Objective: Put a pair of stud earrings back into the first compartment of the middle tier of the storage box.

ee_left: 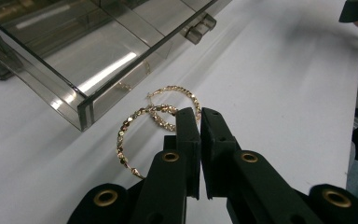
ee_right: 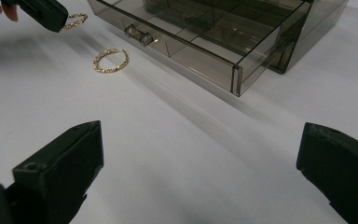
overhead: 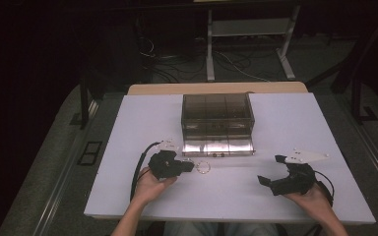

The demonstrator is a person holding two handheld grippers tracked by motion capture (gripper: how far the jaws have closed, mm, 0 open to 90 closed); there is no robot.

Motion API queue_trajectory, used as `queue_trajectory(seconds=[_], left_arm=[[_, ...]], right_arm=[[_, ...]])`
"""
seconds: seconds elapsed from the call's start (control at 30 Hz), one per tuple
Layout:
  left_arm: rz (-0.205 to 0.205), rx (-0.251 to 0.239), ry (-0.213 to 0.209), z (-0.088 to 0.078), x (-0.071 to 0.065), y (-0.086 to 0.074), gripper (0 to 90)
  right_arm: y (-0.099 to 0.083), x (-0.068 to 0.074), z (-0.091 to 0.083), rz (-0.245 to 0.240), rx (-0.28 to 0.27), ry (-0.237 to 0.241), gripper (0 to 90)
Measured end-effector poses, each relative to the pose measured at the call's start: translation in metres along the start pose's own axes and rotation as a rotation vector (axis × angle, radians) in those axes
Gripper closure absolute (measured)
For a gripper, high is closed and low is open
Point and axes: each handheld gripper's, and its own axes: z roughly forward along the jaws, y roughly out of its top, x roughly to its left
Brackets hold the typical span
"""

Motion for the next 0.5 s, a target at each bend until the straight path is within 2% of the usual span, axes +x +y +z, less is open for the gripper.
queue_trajectory(seconds=[0.3, 0.47, 0.5], left_arm=[[0.023, -0.025, -0.007, -0.01, -0.003, 0.005, 85.9], [0.016, -0.052, -0.004, -0.015, -0.003, 0.008, 85.9], [0.027, -0.053, -0.005, -0.016, -0.003, 0.009, 85.9]], right_arm=[[0.0, 0.0, 0.0, 0.001, -0.002, -0.004, 0.0], [0.0, -0.001, -0.001, 0.001, -0.001, -0.004, 0.0], [0.0, -0.001, -0.001, 0.003, -0.001, -0.004, 0.0]])
